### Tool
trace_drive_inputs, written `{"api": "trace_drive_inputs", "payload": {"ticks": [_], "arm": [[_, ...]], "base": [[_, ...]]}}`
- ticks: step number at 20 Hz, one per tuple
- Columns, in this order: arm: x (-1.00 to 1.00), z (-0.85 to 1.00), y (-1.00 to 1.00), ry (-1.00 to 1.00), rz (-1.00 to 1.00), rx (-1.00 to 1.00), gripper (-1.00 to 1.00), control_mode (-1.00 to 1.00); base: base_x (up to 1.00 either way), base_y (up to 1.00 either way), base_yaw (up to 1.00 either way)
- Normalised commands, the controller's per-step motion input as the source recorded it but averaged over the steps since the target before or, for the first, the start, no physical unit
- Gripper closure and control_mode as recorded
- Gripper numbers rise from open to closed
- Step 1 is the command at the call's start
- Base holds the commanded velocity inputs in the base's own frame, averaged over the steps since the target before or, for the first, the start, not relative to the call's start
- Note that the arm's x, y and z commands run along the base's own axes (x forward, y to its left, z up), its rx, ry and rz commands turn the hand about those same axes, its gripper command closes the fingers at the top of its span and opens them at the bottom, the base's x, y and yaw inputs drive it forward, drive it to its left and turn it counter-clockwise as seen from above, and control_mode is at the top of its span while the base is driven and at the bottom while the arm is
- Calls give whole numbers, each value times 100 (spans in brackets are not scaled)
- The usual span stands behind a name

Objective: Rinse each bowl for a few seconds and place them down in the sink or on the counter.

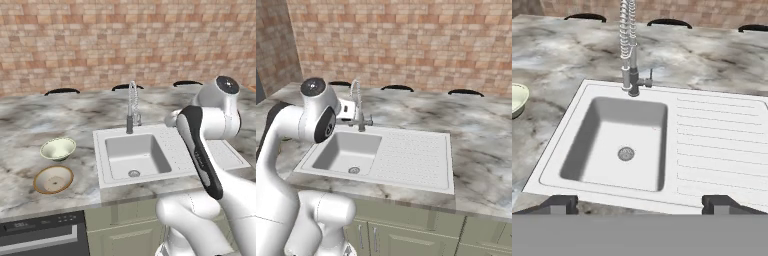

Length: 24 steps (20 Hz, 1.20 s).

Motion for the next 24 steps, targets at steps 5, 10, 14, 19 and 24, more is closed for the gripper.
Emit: {"api": "trace_drive_inputs", "payload": {"ticks": [5,10,14,19,24], "arm": [[2,-9,-29,-13,8,0,-100,-100],[8,-15,-28,-10,11,2,-100,-100],[13,-20,-20,-9,12,2,-100,-100],[24,-20,-15,-8,13,1,-100,-100],[26,-16,-7,-11,14,1,-100,-100]], "base": [[0,0,0],[0,0,0],[0,0,0],[0,0,0],[0,0,0]]}}
